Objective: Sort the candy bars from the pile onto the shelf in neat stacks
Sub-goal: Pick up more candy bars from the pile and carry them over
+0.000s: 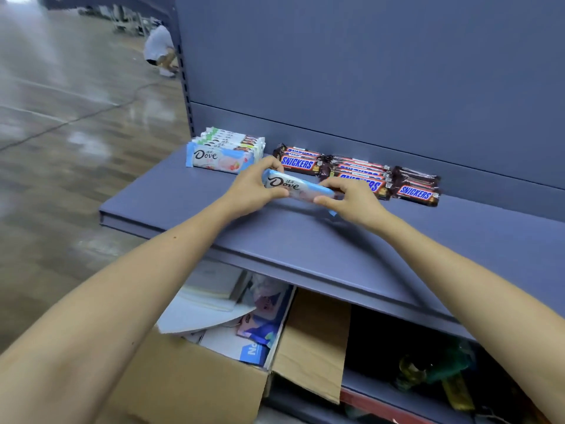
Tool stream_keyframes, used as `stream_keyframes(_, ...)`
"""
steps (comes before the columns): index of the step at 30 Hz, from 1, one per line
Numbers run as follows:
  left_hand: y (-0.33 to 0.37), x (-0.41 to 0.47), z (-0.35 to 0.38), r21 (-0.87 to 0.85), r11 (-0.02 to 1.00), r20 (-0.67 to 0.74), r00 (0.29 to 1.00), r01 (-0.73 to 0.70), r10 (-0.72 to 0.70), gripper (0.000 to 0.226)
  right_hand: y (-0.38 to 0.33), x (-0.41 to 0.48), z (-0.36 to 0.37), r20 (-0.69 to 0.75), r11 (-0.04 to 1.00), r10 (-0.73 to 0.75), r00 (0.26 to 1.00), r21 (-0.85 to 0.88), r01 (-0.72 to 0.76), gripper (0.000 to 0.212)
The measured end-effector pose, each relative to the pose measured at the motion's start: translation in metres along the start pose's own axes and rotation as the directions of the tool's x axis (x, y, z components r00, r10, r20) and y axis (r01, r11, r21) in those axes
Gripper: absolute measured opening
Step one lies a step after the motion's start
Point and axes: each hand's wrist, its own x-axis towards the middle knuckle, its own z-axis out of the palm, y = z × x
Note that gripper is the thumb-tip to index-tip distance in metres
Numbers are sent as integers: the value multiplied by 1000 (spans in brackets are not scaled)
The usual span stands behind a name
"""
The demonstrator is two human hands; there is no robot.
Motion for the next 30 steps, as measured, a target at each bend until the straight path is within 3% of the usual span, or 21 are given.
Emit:
stream_keyframes(2, -9, -11, -14, -3, 999, -131, 990, 46, -46, 27, -14, 17, 14, -2, 999, -46, 999, -14, 46, 19)
stream_keyframes(6, -36, -30, -30, 84, 990, -393, 917, 112, -70, 47, -38, 47, 41, -18, 998, -66, 998, -2, 66, 21)
stream_keyframes(9, -56, -38, -39, 192, 914, -471, 850, 358, -234, 53, -50, 68, 59, 10, 999, -48, 999, -14, 48, 23)
stream_keyframes(11, -60, -39, -39, 248, 851, -475, 824, 463, -310, 46, -56, 82, 70, 7, 999, -30, 1000, -26, 31, 24)
stream_keyframes(15, -63, -34, -32, 389, 810, -434, 863, 438, -258, 28, -69, 102, 86, 8, 999, -10, 1000, -35, 10, 25)
stream_keyframes(19, -64, -35, -35, 358, 813, -489, 834, 460, -256, 22, -76, 114, 101, 7, 999, 29, 1000, -27, -29, 26)
stream_keyframes(25, -67, -32, -34, 353, 817, -471, 841, 456, -266, 18, -80, 131, 108, -33, 992, -2, 999, -127, -2, 29)
stream_keyframes(30, -68, -31, -34, 352, 808, -470, 835, 473, -285, 17, -73, 139, 114, -67, 995, -4, 998, -101, -3, 35)
